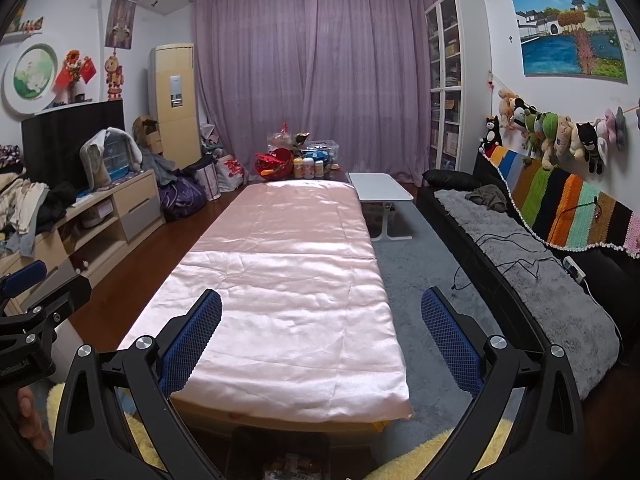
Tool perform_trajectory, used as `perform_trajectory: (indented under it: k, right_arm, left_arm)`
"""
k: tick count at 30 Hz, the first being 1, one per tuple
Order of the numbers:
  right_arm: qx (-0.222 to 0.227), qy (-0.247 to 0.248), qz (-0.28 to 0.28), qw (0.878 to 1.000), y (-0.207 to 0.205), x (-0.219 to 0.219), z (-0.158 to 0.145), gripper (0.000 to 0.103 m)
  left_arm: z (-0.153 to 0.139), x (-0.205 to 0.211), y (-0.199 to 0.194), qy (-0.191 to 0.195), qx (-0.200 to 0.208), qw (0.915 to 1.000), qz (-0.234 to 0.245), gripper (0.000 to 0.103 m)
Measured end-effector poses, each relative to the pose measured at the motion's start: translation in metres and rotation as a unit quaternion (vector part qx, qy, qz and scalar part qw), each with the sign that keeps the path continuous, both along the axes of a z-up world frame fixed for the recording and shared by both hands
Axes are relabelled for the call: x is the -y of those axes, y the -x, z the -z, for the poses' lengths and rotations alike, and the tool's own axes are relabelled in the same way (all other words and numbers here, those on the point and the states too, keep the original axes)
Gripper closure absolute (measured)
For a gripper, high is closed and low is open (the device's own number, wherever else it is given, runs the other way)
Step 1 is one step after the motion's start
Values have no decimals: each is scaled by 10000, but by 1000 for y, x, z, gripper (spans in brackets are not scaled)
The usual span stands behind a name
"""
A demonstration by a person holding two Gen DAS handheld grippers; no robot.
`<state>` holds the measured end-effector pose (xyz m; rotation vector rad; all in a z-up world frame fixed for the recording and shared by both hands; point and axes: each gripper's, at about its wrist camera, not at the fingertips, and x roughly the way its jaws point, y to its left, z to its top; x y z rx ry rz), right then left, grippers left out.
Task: Collect trash
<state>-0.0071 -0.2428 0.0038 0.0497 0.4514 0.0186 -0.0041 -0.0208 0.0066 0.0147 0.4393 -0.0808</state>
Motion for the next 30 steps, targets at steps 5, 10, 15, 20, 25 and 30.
perform_trajectory:
  k: [5,10,15,20,25,30]
  right_arm:
    - [-31,-7,48,10000,-3,2,2,3]
    - [-44,3,50,10000,-4,1,2,3]
    - [-104,6,55,9999,-5,2,4,3]
    - [-122,-10,57,9999,-8,2,4,3]
    - [-130,2,41,9999,-10,0,4,3]
    - [-133,5,44,9999,-10,-1,4,3]
  left_arm:
    - [0,-2,4,3,103,9999,-69,8]
    - [0,-3,3,113,12,9999,-86,8]
    - [0,3,5,-124,113,9997,-149,8]
    - [-5,-1,8,-6,163,9998,-127,8]
    - [-4,-5,3,163,-32,9999,-30,8]
    - [-3,-3,2,70,-43,9999,-62,8]
